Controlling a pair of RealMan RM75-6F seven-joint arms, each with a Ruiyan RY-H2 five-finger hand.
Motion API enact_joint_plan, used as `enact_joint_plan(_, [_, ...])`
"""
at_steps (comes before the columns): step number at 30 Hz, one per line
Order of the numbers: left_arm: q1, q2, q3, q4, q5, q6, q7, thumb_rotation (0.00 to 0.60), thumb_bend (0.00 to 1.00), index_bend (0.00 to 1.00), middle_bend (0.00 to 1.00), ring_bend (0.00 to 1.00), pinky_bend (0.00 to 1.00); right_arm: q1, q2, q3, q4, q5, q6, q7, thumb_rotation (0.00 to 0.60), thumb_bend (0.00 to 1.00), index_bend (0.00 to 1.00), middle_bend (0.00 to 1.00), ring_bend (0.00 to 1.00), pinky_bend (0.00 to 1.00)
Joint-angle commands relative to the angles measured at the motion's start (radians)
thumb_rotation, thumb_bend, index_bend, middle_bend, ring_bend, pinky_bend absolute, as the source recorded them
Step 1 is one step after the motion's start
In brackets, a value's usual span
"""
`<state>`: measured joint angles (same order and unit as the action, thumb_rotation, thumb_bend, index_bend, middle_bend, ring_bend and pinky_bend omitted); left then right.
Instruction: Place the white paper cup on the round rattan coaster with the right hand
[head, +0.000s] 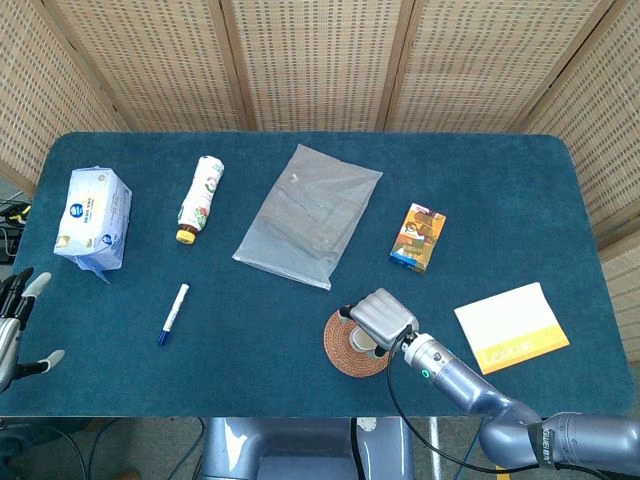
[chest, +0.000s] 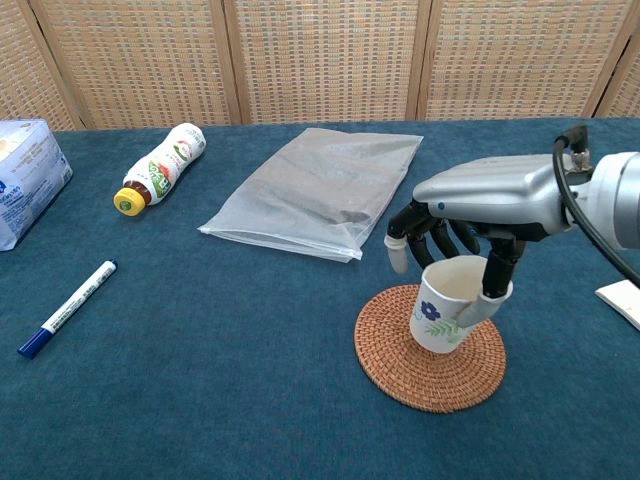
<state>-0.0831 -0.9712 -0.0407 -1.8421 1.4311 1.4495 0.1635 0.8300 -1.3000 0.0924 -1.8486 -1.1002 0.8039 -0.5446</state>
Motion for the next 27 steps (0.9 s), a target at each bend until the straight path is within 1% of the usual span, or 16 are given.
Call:
enact_joint_plan(1, [-0.001,0.0,0.001,0.0,0.001,-0.002,-0.001,0.6,0.05,0.0,0.0,0.0,0.0,0.014,0.001,-0.011,-0.016,0.034,0.006,-0.03,0.6,0.12,0.37,0.5,0.51,0.54])
enact_joint_plan(8, [0.0,0.005,0.001,-0.002,-0.002,-0.001,-0.011,0.6,0.05,0.0,0.0,0.0,0.0,0.031,-0.002,-0.025,-0.03,0.081,0.023,-0.07,0.6,0.12,0.37,0.49,0.51,0.54])
enact_joint_plan(11, [-0.001,0.005,0.003,-0.002,0.001,-0.002,-0.01,0.6,0.05,0.0,0.0,0.0,0.0,0.042,-0.006,-0.032,-0.039,0.103,0.033,-0.093,0.6,0.12,0.36,0.47,0.5,0.54])
enact_joint_plan(12, [0.0,0.005,0.003,-0.002,0.002,-0.002,-0.01,0.6,0.05,0.0,0.0,0.0,0.0,0.046,-0.008,-0.034,-0.041,0.109,0.036,-0.099,0.6,0.11,0.33,0.44,0.47,0.53])
enact_joint_plan(14, [0.0,0.005,0.003,-0.002,0.003,0.0,-0.01,0.6,0.05,0.0,0.0,0.0,0.0,0.053,-0.013,-0.04,-0.044,0.122,0.042,-0.113,0.6,0.09,0.25,0.34,0.36,0.47])
enact_joint_plan(16, [0.001,0.006,0.003,-0.002,0.002,0.001,-0.011,0.6,0.05,0.0,0.0,0.0,0.0,0.059,-0.013,-0.047,-0.053,0.139,0.043,-0.123,0.6,0.04,0.14,0.21,0.2,0.33])
enact_joint_plan(18, [0.001,0.007,0.002,-0.001,0.0,0.001,-0.016,0.6,0.05,0.0,0.0,0.0,0.0,0.066,-0.009,-0.052,-0.064,0.153,0.046,-0.134,0.6,0.02,0.11,0.15,0.14,0.26])
enact_joint_plan(23, [0.001,0.008,0.003,0.0,0.001,0.001,-0.019,0.6,0.05,0.0,0.0,0.0,0.0,0.073,-0.001,-0.062,-0.088,0.165,0.069,-0.159,0.6,0.02,0.1,0.13,0.12,0.25])
enact_joint_plan(27, [0.001,0.008,0.003,0.0,0.002,0.001,-0.02,0.6,0.05,0.0,0.0,0.0,0.0,0.066,0.025,-0.072,-0.137,0.148,0.099,-0.17,0.6,0.02,0.09,0.11,0.12,0.25])
